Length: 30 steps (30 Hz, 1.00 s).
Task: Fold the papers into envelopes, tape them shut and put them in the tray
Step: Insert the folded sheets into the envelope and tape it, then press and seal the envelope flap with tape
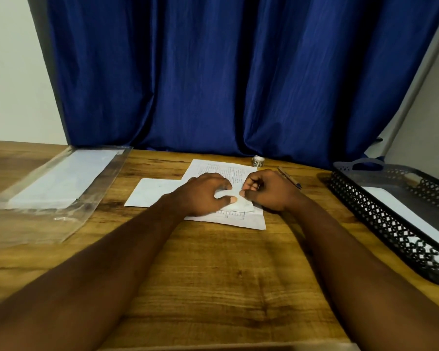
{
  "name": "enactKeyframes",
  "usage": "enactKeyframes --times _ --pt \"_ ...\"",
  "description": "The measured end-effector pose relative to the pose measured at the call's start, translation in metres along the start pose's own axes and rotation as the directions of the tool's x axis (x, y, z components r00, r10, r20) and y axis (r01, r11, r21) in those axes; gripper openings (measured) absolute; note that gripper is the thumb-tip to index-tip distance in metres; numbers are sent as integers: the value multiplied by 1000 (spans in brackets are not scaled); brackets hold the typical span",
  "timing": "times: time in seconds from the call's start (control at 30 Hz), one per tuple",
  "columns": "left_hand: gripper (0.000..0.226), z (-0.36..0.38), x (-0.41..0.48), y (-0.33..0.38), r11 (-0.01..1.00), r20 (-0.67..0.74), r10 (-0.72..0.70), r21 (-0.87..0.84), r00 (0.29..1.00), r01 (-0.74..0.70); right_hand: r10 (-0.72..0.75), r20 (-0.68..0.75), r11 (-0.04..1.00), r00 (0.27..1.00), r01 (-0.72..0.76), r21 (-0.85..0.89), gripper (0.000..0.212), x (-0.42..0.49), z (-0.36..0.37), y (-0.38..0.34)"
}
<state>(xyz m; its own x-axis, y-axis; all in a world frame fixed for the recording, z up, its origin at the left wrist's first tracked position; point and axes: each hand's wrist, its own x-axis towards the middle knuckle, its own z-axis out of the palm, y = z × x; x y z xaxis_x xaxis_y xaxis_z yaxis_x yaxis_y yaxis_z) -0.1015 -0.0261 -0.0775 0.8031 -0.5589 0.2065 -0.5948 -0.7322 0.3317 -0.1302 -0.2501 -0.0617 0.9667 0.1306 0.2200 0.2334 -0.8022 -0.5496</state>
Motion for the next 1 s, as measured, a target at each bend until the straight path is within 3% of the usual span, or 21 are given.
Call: enactKeyframes --times 0.1,0.23,0.43,0.53,0.63,0.8,1.0 --pt "55 -6 3 -2 1000 -14 13 -2 1000 -13 77 -123 996 989 -72 42 7 11 5 10" --pt "70 -14 5 0 1000 -69 11 -17 998 -12 176 -264 975 948 -204 -83 35 41 -1 23" --pt "66 -14 7 -2 996 -152 13 91 988 1 332 -203 905 921 -372 -206 83 82 -7 25" --pt "64 -15 8 -3 986 -211 47 167 976 -12 337 -238 881 911 -394 -263 77 96 -2 21" --pt "62 -14 9 -4 979 -230 52 203 972 -4 389 -230 839 892 -446 -312 54 104 3 19" --pt "55 -10 12 -10 971 -306 84 240 948 -9 414 -332 846 848 -493 -204 33 107 10 26" --pt "44 -5 14 -15 968 -368 92 250 925 3 256 -384 903 887 -361 -233 19 101 17 23"
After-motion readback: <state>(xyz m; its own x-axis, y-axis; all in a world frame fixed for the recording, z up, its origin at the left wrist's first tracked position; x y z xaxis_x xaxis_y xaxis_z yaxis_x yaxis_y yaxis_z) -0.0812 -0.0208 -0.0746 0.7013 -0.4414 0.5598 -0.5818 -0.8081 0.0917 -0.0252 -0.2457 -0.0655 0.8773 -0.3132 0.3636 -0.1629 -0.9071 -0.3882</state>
